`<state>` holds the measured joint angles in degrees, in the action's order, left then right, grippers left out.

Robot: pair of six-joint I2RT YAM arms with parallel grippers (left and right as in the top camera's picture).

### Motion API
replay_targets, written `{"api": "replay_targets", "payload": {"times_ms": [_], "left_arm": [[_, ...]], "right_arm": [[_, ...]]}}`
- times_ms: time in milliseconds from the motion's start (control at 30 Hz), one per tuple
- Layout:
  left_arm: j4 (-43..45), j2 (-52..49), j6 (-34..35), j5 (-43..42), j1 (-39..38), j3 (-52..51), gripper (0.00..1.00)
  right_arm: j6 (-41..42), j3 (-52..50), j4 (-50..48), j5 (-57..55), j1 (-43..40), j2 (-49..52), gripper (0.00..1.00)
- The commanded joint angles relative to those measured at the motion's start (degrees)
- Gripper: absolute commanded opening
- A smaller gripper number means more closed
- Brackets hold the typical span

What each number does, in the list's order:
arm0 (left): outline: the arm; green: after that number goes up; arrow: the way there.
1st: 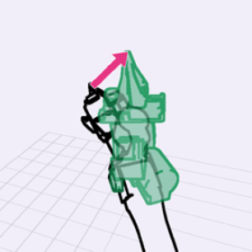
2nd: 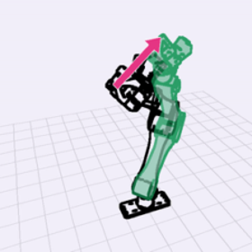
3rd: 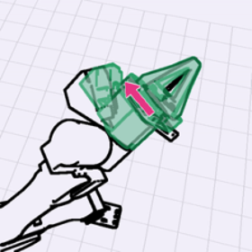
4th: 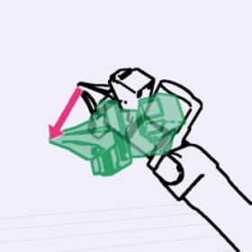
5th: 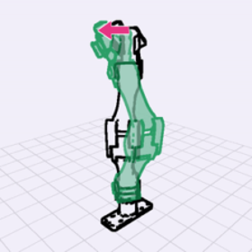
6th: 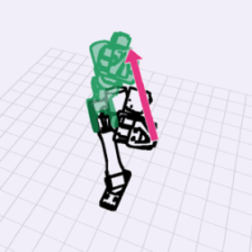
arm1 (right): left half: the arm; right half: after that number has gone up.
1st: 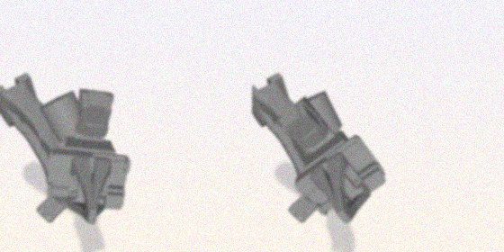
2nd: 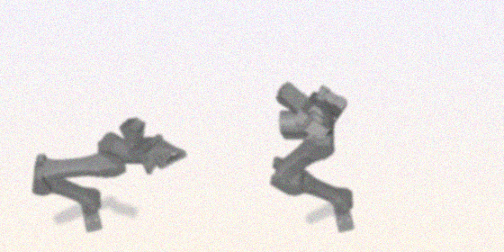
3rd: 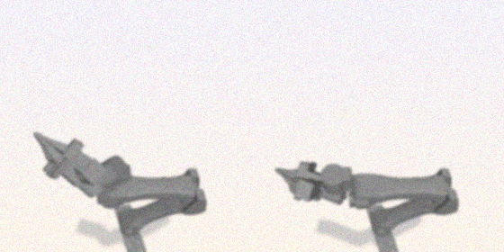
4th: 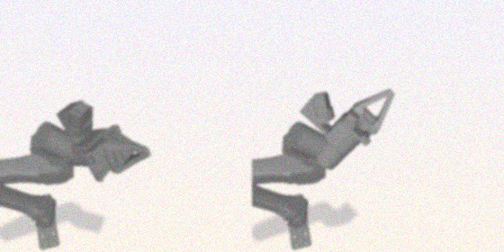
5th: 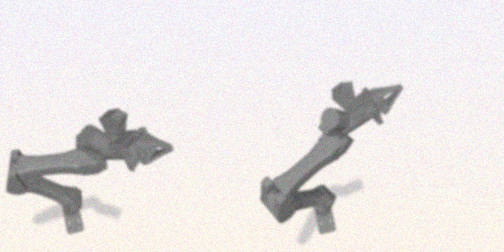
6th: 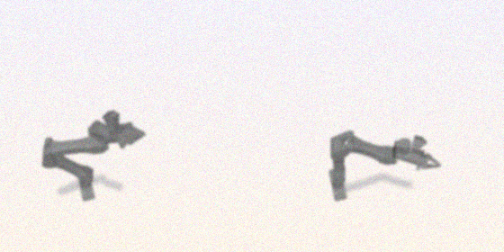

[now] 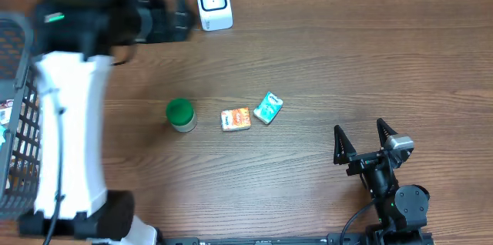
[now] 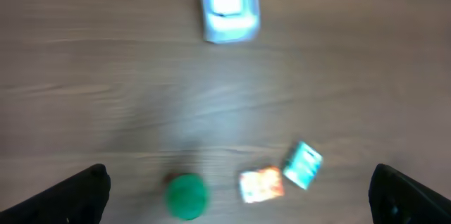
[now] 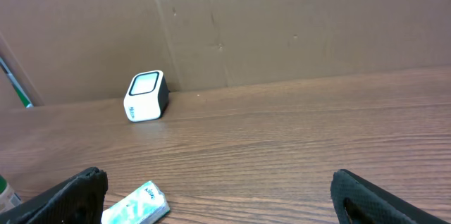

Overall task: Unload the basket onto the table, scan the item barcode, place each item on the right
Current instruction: 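Set the light-blue package on the table right of the orange pack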

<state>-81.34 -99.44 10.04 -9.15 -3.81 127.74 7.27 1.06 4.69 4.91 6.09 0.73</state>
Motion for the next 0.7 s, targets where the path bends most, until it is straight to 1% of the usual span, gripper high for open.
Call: {"api": "replay_targets", "payload": {"times_ms": [0, 67, 200, 233, 333, 400, 433, 500, 600, 667], "left_arm": [[-1.2, 5.1, -1.1, 0.8, 11.4, 1.6, 0.96], [-1.4, 6.3, 0.8, 0.8, 18.3, 1.6, 0.96], [-1.4, 6.4, 4.0, 0.9, 31.8, 1.3, 0.89], [-1.4, 6.1, 4.9, 0.9, 35.0, 1.2, 0.86], [-1.3, 4.8, 9.3, 1.8, 43.4, -0.2, 0.84], [-0.5, 3.7, 11.3, 3.5, 47.1, -1.9, 0.85], [0.6, 2.6, 11.5, 4.3, 49.7, -4.0, 0.85], [1.9, 0.9, 11.6, 5.1, 52.2, -6.9, 0.85], [3.9, -2.3, 11.2, 6.4, 54.9, -11.2, 0.84], [4.9, -4.3, 9.7, 9.1, 55.7, -13.7, 0.83]], "right_arm": [[-0.1, -0.6, -0.2, -0.6, 0.3, -0.6, 1.0], [-0.1, -0.6, -0.2, -0.6, 0.3, -0.6, 1.0], [-0.1, -0.6, -0.2, -0.6, 0.3, -0.6, 1.0], [-0.1, -0.6, -0.2, -0.6, 0.3, -0.6, 1.0], [-0.1, -0.6, -0.2, -0.6, 0.3, -0.6, 1.0], [-0.1, -0.6, -0.2, -0.6, 0.3, -0.6, 1.0], [-0.1, -0.6, -0.2, -0.6, 0.3, -0.6, 1.0], [-0.1, -0.6, -0.2, -0.6, 0.3, -0.6, 1.0], [-0.1, -0.6, -0.2, -0.6, 0.3, -0.6, 1.0], [-0.1, -0.6, -0.2, -0.6, 0.3, -0.6, 1.0]]}}
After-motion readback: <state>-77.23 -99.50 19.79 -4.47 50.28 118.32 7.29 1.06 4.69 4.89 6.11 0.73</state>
